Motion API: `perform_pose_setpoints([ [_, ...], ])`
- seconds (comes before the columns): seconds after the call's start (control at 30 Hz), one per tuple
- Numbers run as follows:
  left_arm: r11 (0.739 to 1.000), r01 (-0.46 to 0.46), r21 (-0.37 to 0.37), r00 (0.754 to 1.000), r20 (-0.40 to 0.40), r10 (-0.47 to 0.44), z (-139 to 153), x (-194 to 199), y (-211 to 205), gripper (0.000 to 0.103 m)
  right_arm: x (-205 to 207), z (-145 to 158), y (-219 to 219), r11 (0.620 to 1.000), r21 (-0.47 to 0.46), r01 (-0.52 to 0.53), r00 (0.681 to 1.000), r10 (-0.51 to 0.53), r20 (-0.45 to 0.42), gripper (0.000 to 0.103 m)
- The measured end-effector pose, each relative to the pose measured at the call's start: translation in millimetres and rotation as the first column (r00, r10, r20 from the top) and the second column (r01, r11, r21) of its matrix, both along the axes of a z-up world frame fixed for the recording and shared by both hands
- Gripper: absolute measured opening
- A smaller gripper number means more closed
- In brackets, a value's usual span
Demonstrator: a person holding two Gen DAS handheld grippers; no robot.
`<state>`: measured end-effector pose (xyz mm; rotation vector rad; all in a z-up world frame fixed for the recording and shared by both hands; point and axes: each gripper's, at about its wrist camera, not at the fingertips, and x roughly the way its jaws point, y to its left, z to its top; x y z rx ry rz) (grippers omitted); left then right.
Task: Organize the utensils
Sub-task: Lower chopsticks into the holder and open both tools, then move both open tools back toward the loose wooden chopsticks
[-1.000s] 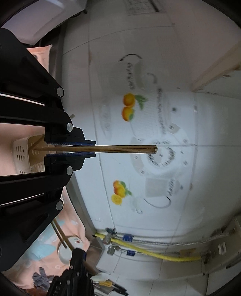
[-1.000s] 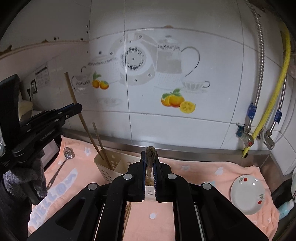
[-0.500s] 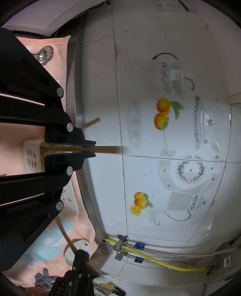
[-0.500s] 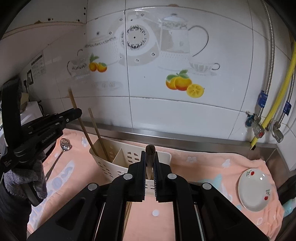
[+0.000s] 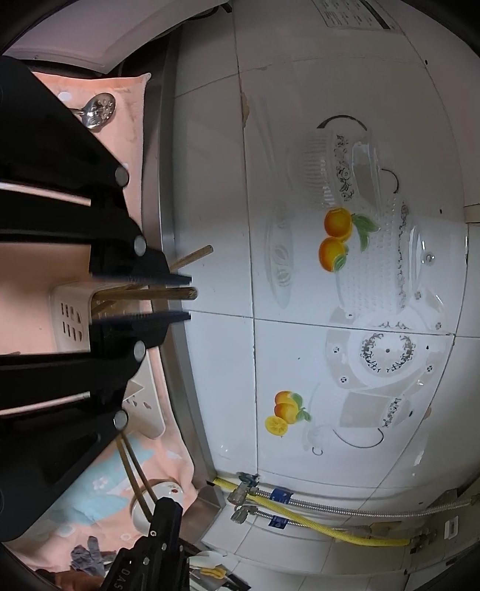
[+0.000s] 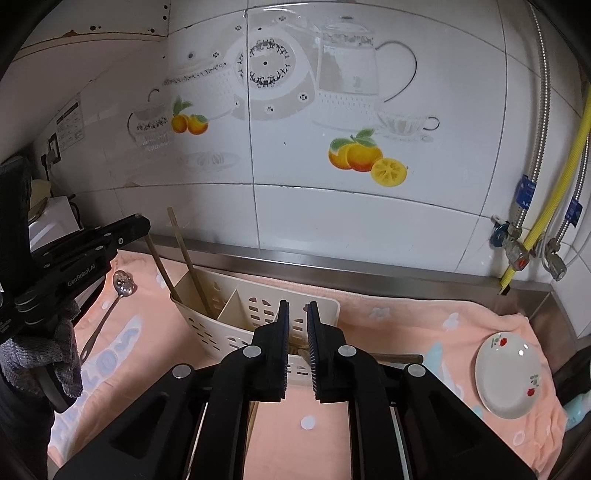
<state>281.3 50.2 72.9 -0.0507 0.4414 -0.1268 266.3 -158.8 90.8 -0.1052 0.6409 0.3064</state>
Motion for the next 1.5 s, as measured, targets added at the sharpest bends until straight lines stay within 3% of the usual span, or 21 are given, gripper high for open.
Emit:
perform_pose_setpoints([
  [0.27,1.0,-0.018,0.008,0.999,0.035,0.017,6.0,-23.8,1.7,0.044,-22.1,8.6,-1.6,1.0,-0.011,0.012,0.999,-0.012,0.049,0.032],
  [0.53,1.0,-0.03,0.007,0.998,0.053,0.029,2.3,-57.9,4.4,0.068,-55.8,6.4,0.5,1.0,-0.005,0.004,0.996,-0.003,0.085,0.04],
  [0.9,0.999,-0.035,-0.027,0.999,0.04,0.036,-20.2,-101.3,11.1,0.081,-99.4,-11.9,5.6,1.0,-0.01,0.006,0.995,-0.005,0.103,0.051],
  [1.17,0.997,-0.055,-0.047,0.998,0.024,0.056,-41.3,-135.4,14.8,0.091,-126.8,-50.3,9.2,0.999,-0.032,0.02,0.999,-0.018,0.048,0.058],
  [1.5,0.995,-0.07,-0.076,0.997,-0.022,0.068,-68.1,-163.0,18.1,0.091,-143.8,-95.9,14.1,1.0,-0.018,0.021,0.999,-0.021,-0.043,0.06],
])
